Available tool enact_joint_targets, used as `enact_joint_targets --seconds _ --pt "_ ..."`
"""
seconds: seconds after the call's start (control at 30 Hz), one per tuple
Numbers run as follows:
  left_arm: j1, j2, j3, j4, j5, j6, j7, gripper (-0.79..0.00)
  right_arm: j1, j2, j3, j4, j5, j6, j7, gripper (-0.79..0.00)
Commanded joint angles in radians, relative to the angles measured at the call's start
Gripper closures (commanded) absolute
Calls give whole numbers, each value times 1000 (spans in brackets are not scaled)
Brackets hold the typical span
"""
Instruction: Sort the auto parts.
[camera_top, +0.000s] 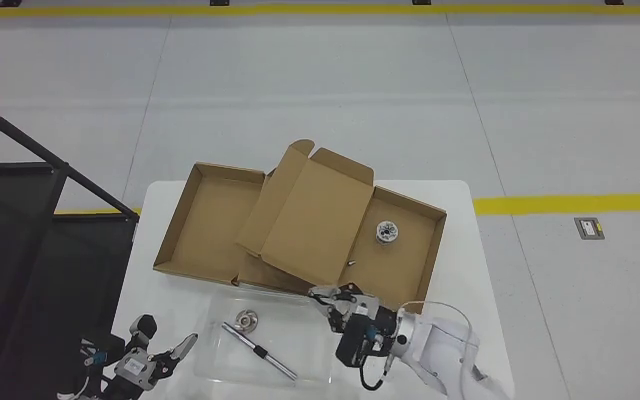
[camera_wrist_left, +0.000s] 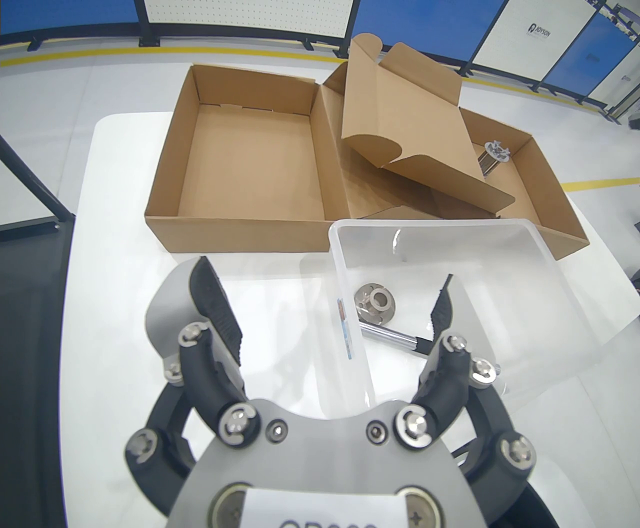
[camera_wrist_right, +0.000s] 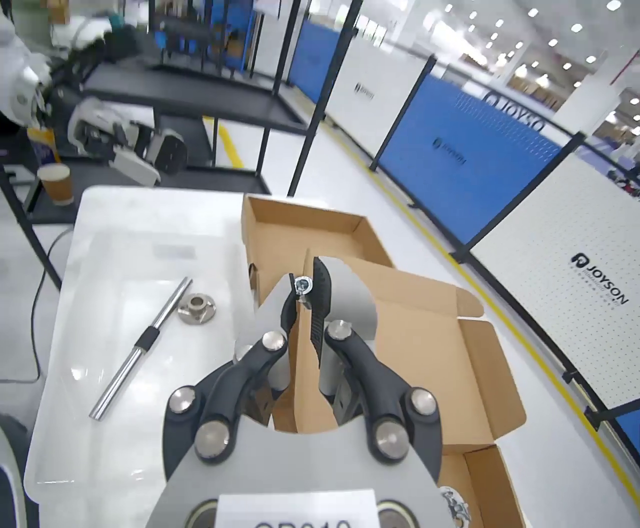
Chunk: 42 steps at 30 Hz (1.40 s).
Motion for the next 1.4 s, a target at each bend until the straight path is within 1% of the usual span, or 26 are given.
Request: enact_joint_targets --seconds 0.0,0.27,0.33,0.37,0.43,0.6,0.73,0.77,0.8,0.87,0.97,1.07,1.13,1.2,1.27,1.37 --pt "0 0 0 0 0 0 0 -785 2 6 18 23 -15 -15 -63 0" --pt "0 0 0 0 0 0 0 -785 2 6 18 23 -15 -15 -63 0" --pt "0 0 0 0 0 0 0 -785 -4 5 10 17 -1 7 -22 0" --pt "0 0 0 0 0 0 0 -785 -2 3 10 8 30 12 -23 0" --pt "0 0 0 0 0 0 0 -785 5 4 29 2 115 -1 -70 0" --pt "0 0 0 0 0 0 0 -785 39 11 86 31 319 -119 -279 0" --pt "0 0 0 0 0 0 0 -785 76 17 103 71 420 -223 -440 0" --pt "0 0 0 0 0 0 0 -785 84 17 101 82 438 -249 -469 0" --pt "0 0 0 0 0 0 0 -785 93 18 93 83 465 -249 -470 0" --pt "0 0 0 0 0 0 0 -785 105 22 82 88 508 -257 -462 0" --pt "0 0 0 0 0 0 0 -785 116 30 78 101 516 -265 -454 0" --pt "0 0 0 0 0 0 0 -785 123 38 76 116 476 -266 -452 0" --pt "0 0 0 0 0 0 0 -785 122 42 81 128 426 -246 -440 0" --pt "0 0 0 0 0 0 0 -785 115 45 93 134 380 -176 -368 0" --pt "0 0 0 0 0 0 0 -785 103 47 102 131 368 -129 -268 0" --pt "0 0 0 0 0 0 0 -785 90 51 118 125 379 -91 -70 0"
